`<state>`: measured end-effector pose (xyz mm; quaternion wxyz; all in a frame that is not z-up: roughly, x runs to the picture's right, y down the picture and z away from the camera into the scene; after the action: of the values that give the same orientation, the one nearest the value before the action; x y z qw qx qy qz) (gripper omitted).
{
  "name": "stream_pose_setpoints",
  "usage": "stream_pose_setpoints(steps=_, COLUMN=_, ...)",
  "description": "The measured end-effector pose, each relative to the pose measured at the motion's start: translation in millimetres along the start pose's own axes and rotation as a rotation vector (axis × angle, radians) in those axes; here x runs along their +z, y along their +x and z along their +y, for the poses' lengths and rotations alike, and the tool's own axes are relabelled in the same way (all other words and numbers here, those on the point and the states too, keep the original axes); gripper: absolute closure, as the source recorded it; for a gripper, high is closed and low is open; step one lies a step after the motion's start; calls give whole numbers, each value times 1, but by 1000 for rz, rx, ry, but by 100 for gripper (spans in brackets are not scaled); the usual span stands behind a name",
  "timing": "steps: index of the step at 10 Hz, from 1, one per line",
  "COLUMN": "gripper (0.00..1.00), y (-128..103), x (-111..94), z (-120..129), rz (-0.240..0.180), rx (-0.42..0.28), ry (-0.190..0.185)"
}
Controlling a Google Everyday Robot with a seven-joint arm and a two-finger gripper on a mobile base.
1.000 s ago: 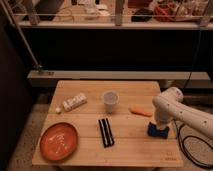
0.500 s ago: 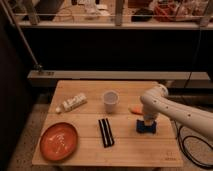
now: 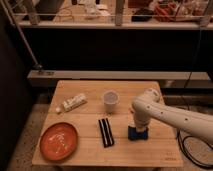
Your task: Wipe the white sponge on the table
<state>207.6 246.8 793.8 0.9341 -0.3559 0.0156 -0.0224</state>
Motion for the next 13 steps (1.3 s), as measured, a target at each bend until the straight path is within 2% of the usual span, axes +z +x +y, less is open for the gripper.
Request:
stream_pose_setpoints(steps=2, gripper=100, y=5, x=5, z=22, rz=11, rx=27, ry=-39)
stream_pose_setpoints(steps=4, gripper=100, y=15, x=6, z=53, rz=36, rx=87, ry=-74)
stream_pose_setpoints(steps=6, gripper=100, y=28, x=1, z=72, rz=57, rx=155, ry=-82)
stream_pose_setpoints(steps=9, gripper=100, y=64, x=-7, z=87, rz=87, rx=264, ry=-53)
stream_pose_setpoints(steps=10, gripper=100, y=81, x=-9, z=86, rz=101, rx=297, ry=-30)
stream_pose_setpoints(steps=13, gripper=100, y=117, x=-15, z=64, rz=139, rx=353, ry=39)
